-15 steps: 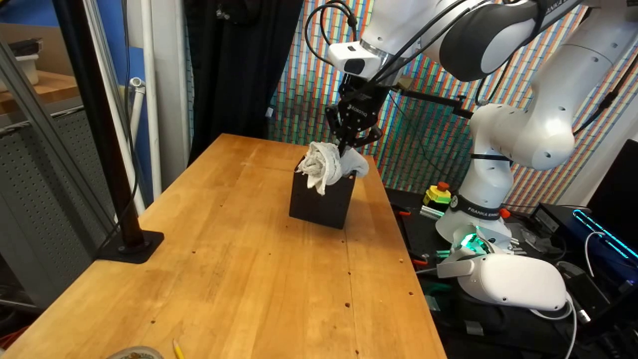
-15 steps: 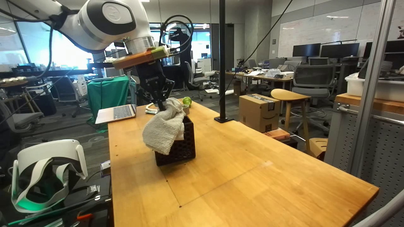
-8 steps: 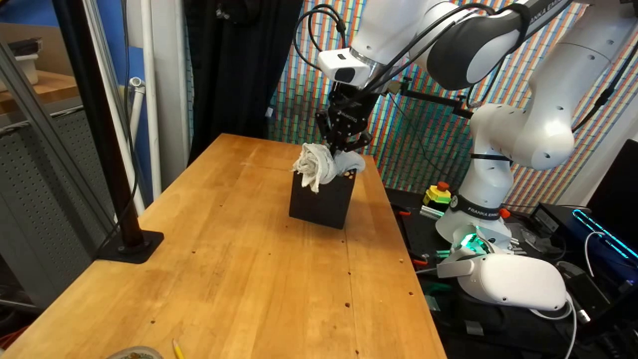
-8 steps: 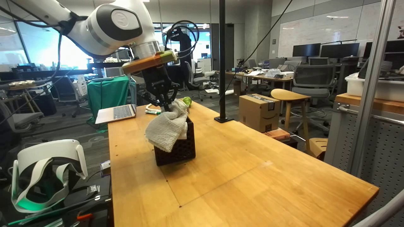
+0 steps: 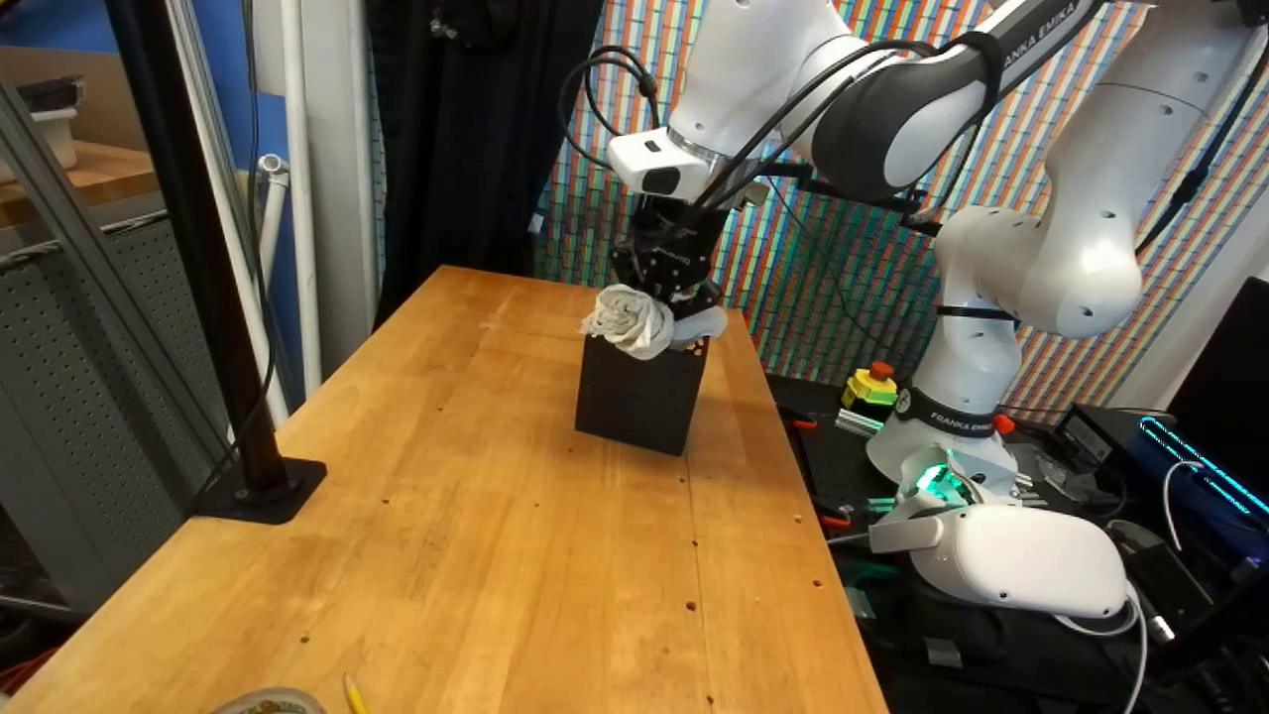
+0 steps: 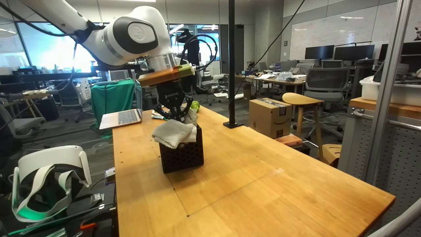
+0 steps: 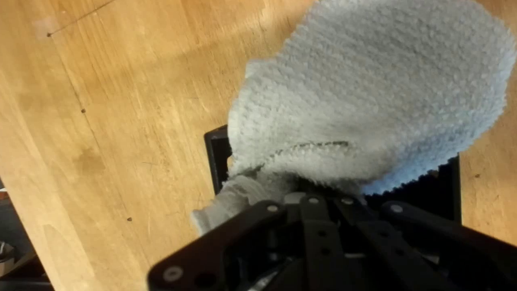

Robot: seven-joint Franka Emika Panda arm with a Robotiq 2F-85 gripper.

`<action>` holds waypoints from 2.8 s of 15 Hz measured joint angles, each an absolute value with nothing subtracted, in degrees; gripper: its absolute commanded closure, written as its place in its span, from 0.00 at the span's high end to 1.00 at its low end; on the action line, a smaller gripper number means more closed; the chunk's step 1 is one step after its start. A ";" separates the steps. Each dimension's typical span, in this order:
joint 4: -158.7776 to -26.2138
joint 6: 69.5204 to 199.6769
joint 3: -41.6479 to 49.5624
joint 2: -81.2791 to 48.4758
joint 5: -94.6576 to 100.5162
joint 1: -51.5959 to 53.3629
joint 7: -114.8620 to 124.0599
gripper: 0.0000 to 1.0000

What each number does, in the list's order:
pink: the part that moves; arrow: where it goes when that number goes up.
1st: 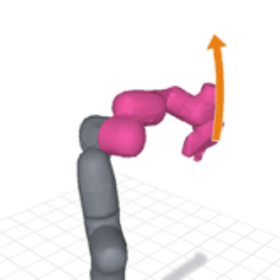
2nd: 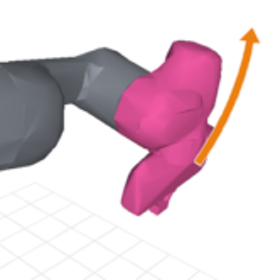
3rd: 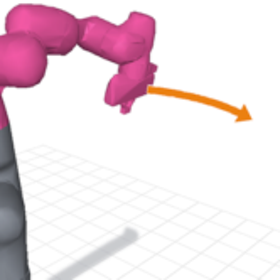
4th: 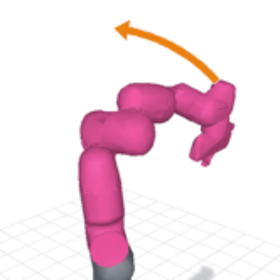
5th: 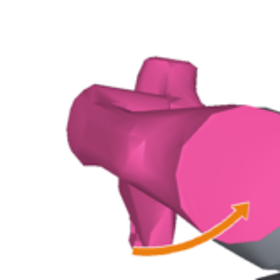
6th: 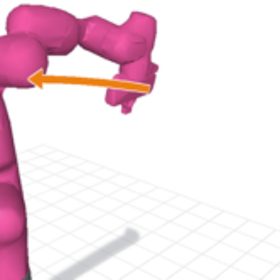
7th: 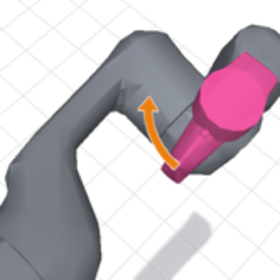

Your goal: Pick the cloth and put it in the black box

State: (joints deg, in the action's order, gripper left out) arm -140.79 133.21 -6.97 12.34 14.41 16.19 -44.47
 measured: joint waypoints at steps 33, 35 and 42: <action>-132.87 122.15 -12.74 8.47 16.29 14.79 -49.28 0.01; -132.92 122.77 -12.60 8.39 15.62 14.79 -49.60 0.01; -133.04 128.52 -9.00 2.69 6.56 13.14 -56.01 0.01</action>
